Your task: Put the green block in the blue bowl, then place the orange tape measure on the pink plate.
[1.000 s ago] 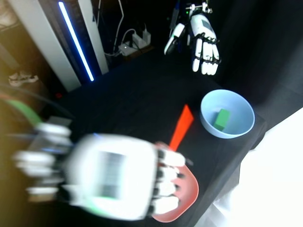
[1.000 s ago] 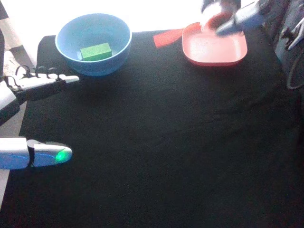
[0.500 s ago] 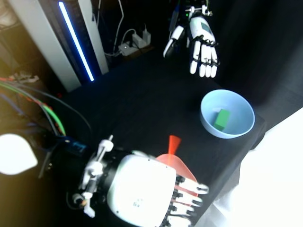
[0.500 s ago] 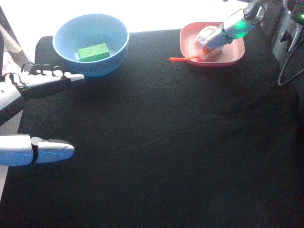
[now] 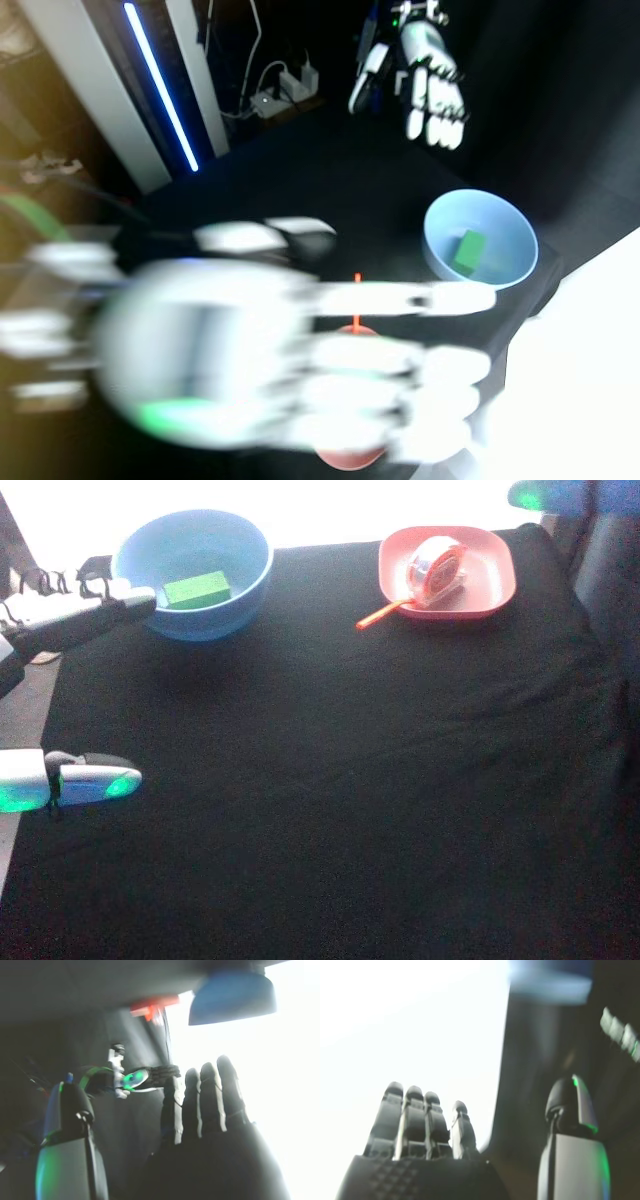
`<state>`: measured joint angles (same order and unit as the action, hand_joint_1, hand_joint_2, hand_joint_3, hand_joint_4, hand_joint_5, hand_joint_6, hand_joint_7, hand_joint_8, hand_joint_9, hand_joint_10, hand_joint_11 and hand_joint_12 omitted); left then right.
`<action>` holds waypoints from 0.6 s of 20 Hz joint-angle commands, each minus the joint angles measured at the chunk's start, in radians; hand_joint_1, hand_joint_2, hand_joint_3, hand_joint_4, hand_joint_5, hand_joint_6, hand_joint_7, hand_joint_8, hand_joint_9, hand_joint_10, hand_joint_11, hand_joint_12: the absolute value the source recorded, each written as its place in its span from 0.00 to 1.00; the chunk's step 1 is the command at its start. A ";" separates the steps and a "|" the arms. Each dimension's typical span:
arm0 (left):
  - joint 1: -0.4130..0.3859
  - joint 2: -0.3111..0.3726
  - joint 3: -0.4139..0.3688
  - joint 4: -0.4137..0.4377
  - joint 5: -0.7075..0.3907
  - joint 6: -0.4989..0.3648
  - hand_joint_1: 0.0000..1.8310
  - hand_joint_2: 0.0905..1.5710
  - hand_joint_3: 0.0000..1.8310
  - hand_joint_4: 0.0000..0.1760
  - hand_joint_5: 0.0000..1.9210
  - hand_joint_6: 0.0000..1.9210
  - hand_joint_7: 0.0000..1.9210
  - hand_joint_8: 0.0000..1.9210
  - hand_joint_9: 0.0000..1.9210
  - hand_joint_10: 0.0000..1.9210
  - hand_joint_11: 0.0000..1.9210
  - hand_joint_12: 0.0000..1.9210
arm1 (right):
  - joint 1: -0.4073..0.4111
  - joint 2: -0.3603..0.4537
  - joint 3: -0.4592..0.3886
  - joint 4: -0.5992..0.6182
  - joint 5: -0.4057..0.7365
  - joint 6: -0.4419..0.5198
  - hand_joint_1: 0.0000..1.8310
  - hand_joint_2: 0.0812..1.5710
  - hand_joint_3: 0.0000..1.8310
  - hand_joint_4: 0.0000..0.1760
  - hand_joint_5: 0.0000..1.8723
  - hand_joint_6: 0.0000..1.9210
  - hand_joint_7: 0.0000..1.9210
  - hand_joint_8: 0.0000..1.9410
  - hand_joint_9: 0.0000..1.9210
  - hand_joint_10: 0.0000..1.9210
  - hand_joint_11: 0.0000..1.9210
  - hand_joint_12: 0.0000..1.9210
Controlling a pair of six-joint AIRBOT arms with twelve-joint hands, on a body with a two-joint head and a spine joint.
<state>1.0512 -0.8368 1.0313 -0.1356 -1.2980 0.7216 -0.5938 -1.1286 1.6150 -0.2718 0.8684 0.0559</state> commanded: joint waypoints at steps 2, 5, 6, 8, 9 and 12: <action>-0.009 0.008 -0.007 -0.023 -0.222 -0.001 0.42 0.54 0.00 0.29 0.10 0.00 0.09 0.00 0.09 0.01 0.06 0.14 | -0.038 0.043 -0.075 0.123 0.305 -0.018 0.41 0.53 0.00 0.97 0.01 0.00 0.00 0.00 0.00 0.00 0.01 0.00; 0.011 0.011 -0.042 -0.044 -0.368 0.038 0.21 0.58 0.00 0.65 0.07 0.00 0.08 0.00 0.08 0.00 0.00 0.29 | -0.216 0.113 -0.203 0.309 0.592 -0.068 0.42 0.51 0.00 0.90 0.04 0.00 0.06 0.01 0.02 0.00 0.00 0.01; 0.015 0.011 -0.047 -0.044 -0.387 0.044 0.16 0.62 0.01 0.70 0.09 0.00 0.07 0.00 0.06 0.00 0.00 0.27 | -0.258 0.119 -0.226 0.347 0.648 -0.073 0.42 0.56 0.00 0.71 0.02 0.00 0.07 0.00 0.02 0.00 0.00 0.00; 0.020 0.002 -0.053 -0.047 -0.418 0.049 0.10 0.63 0.01 0.53 0.08 0.00 0.07 0.00 0.06 0.00 0.00 0.27 | -0.379 0.121 -0.281 0.446 0.798 -0.073 0.42 0.54 0.00 0.78 0.05 0.00 0.08 0.00 0.02 0.00 0.00 0.00; 0.020 -0.004 -0.053 -0.049 -0.426 0.049 0.10 0.63 0.01 0.53 0.08 0.00 0.07 0.00 0.06 0.00 0.00 0.27 | -0.413 0.121 -0.297 0.477 0.848 -0.074 0.42 0.54 0.00 0.78 0.05 0.00 0.08 0.00 0.02 0.00 0.00 0.00; 0.035 -0.010 -0.064 -0.058 -0.434 0.048 0.08 0.65 0.00 0.41 0.06 0.00 0.07 0.00 0.05 0.00 0.00 0.21 | -0.461 0.117 -0.351 0.524 0.894 -0.074 0.39 0.59 0.01 0.46 0.00 0.00 0.04 0.00 0.02 0.00 0.02 0.01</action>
<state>1.0931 -0.8497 0.9699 -0.1753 -1.6047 0.7712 -1.0634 -1.0126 1.2640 0.2375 1.6539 -0.0246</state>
